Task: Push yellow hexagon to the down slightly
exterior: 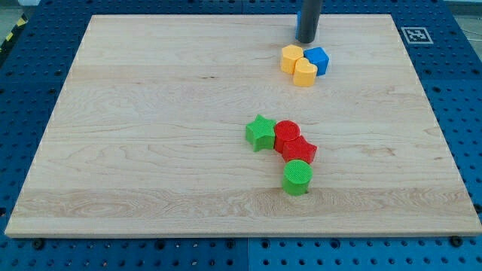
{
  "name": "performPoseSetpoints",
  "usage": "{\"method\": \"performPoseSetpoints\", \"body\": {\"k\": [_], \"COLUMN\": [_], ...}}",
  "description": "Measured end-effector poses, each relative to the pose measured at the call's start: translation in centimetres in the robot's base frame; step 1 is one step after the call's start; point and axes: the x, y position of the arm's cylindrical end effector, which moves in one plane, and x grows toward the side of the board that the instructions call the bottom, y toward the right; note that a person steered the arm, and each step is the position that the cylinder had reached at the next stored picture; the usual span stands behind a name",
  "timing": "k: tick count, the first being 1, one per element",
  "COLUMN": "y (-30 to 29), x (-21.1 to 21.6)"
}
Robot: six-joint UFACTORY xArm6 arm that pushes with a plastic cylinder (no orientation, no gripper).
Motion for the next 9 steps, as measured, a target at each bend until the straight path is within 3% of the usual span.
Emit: {"method": "performPoseSetpoints", "body": {"k": [3, 6, 9], "y": [-4.1, -4.5, -10.4], "x": [0.2, 6.2, 11.5]}}
